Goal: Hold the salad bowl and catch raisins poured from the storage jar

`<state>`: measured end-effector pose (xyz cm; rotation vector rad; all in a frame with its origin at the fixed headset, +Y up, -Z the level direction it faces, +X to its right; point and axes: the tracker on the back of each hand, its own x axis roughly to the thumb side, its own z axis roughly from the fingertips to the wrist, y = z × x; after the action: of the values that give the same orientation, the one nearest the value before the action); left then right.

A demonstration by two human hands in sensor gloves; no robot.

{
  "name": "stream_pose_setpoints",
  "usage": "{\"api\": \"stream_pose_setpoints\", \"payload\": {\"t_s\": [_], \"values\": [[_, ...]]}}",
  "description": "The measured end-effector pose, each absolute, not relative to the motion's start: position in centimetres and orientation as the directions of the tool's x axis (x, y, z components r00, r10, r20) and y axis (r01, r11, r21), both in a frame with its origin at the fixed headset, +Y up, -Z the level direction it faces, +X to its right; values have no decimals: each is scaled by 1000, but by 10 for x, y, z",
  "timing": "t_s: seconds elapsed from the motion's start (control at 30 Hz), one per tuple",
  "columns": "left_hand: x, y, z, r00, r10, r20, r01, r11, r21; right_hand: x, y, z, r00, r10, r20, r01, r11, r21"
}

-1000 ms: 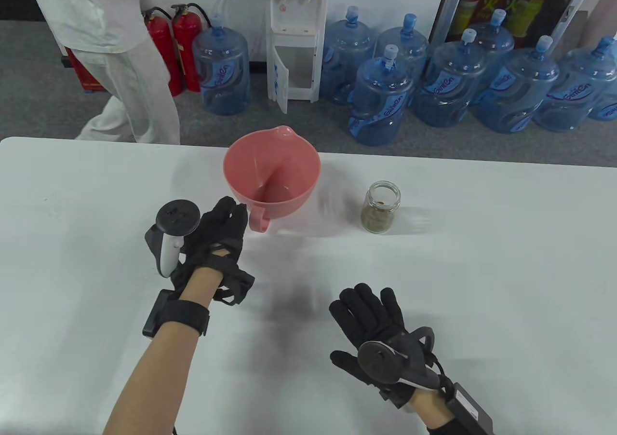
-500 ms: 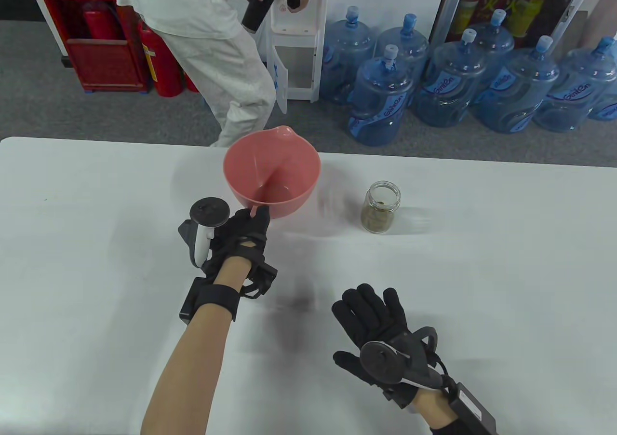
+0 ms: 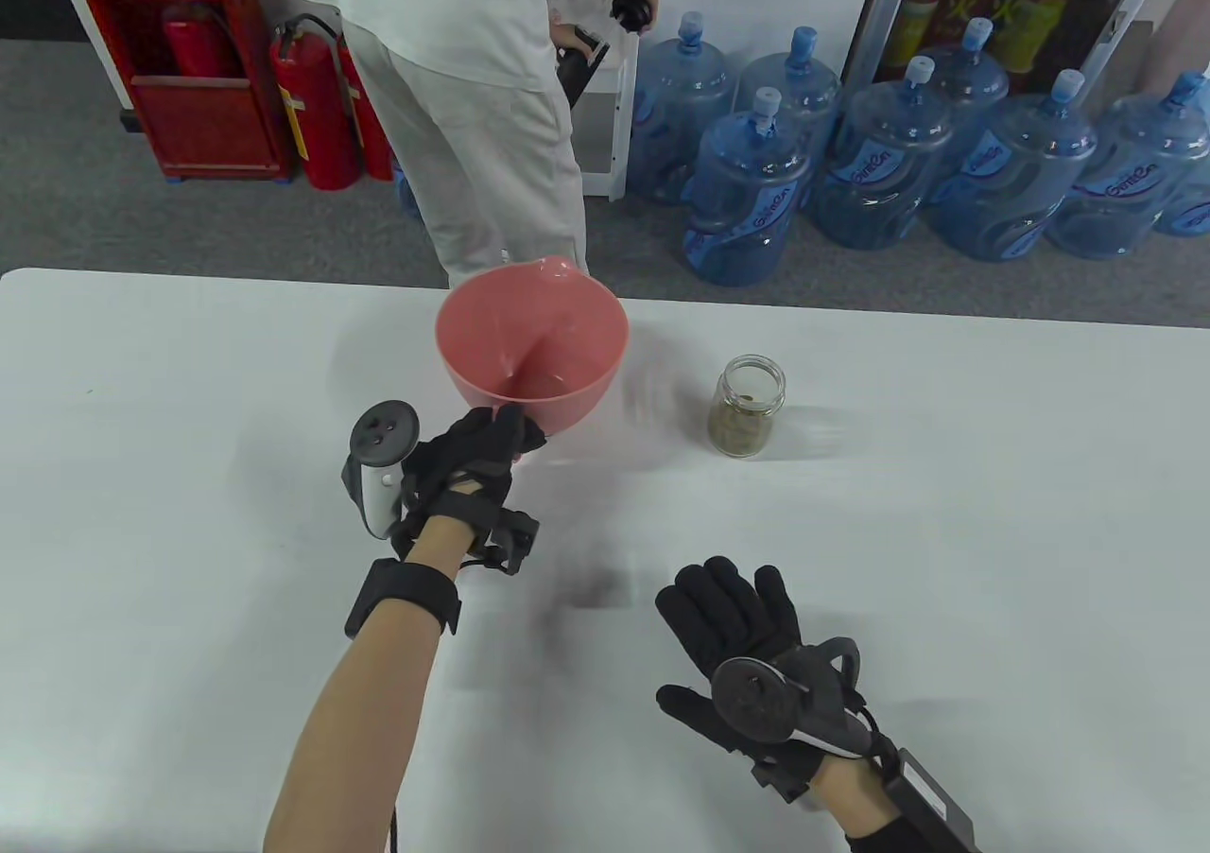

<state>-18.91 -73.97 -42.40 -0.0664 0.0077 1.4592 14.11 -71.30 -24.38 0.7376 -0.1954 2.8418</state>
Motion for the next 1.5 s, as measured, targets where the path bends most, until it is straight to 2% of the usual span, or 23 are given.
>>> {"api": "stream_pose_setpoints", "payload": {"t_s": [0.13,0.33,0.6,0.77,0.93,1.1,1.23,1.4,1.5], "values": [[-190,-727,-403,47,997,56,-990,54,-127,145,-713,-247,-847,224,482,-278,-960,-42],[-193,-700,-340,68,983,170,-967,107,-230,147,-709,-246,-841,234,488,-307,-949,-73],[-202,-706,-272,-2,976,218,-951,65,-302,145,-710,-244,-847,202,491,-284,-954,-97],[-204,-715,-261,42,959,279,-948,127,-293,142,-711,-243,-848,195,493,-276,-956,-97],[-206,-718,-258,-36,953,299,-946,64,-319,141,-712,-241,-841,218,496,-292,-954,-76],[-207,-718,-254,-35,942,334,-947,76,-313,143,-707,-244,-837,202,508,-280,-956,-82],[-208,-720,-255,-31,939,342,-948,82,-309,150,-694,-266,-819,171,547,-165,-984,61],[-210,-726,-255,-49,942,332,-950,59,-307,167,-670,-320,-868,160,470,-158,-987,43],[-209,-726,-255,-44,941,336,-951,64,-303,180,-660,-363,-905,234,355,-243,-970,20]]}}
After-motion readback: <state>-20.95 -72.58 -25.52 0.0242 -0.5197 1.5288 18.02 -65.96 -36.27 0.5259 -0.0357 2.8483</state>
